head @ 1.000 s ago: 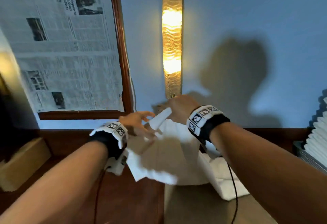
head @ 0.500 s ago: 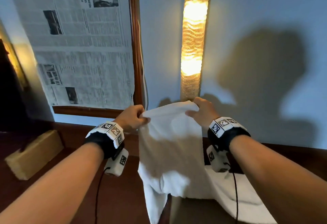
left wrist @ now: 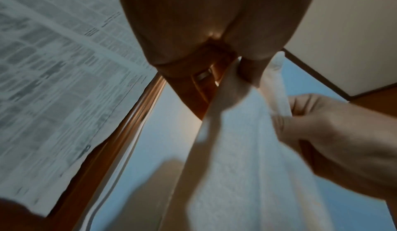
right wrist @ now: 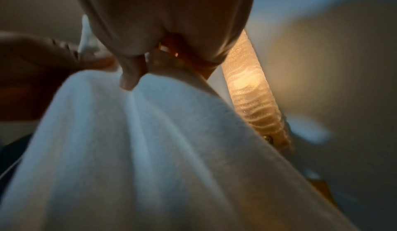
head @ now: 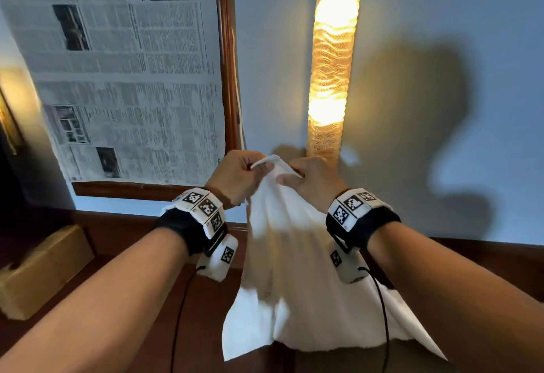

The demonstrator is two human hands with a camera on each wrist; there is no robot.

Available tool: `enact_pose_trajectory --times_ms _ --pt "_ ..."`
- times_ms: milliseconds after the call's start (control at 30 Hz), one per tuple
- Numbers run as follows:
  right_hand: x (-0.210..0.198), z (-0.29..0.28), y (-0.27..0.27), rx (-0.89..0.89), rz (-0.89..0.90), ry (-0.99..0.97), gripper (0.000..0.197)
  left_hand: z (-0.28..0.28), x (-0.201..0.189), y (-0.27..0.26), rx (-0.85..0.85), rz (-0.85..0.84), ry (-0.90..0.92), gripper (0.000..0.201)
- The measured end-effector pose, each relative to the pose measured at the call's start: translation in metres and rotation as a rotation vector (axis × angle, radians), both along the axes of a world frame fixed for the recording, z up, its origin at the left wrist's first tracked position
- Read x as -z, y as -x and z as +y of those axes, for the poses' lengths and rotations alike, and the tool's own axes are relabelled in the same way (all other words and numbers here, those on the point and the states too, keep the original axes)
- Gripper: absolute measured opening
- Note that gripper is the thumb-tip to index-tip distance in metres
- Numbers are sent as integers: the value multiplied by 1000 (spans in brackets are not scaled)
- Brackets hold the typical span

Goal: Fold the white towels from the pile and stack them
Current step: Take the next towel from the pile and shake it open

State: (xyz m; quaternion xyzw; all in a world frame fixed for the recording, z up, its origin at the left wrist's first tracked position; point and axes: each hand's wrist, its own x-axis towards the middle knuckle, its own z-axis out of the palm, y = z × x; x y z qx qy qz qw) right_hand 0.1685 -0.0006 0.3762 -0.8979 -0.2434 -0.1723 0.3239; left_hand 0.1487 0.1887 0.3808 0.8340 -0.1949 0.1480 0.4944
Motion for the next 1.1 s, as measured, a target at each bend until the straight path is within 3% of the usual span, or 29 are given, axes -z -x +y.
enact_pose_trajectory --times_ms 67,200,300,400,467,533,600,767,933,1100 --pt "17 5 1 71 73 111 39 18 -6 -1 -17 -41 -51 31" --pt "60 -3 -5 241 239 262 28 78 -18 0 -77 -102 -63 33" --pt "77 -18 11 427 338 215 20 119 -20 0 -75 -132 17 26" --pt "76 -21 29 565 260 67 23 137 -12 -4 0 -79 26 25" --pt "64 -9 38 574 135 -49 22 137 -4 -6 93 -16 36 30" --pt "48 10 48 568 33 -77 33 126 3 -7 186 0 21 41" --pt "28 27 56 539 -100 -30 36 107 8 -2 268 8 55 23" --pt "-17 56 76 444 -253 19 8 50 13 23 427 107 189 21" --pt "-23 50 99 494 -166 62 22 20 9 33 432 62 216 27" --pt "16 35 110 387 16 -122 28 18 9 22 340 37 216 35"
